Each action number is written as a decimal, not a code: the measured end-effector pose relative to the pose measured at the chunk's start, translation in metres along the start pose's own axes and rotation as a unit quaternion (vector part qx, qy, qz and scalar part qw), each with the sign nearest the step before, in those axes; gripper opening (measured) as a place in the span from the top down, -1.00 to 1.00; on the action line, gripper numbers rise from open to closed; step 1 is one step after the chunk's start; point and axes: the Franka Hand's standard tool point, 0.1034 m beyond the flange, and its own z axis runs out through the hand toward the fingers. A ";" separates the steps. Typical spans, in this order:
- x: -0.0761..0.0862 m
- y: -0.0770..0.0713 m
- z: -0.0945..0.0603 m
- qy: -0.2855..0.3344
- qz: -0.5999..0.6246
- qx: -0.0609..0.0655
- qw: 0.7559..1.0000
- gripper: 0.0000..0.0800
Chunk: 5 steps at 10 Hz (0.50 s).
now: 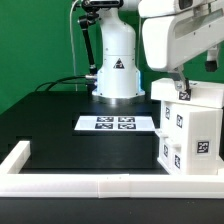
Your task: Assemble cabinet
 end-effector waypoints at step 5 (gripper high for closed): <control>-0.009 0.003 0.011 0.004 0.004 -0.013 1.000 -0.99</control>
Offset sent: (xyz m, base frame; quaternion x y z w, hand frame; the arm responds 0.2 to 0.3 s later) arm -0.0068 -0.0006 -0.0077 -0.0160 0.0054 -0.0075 0.9998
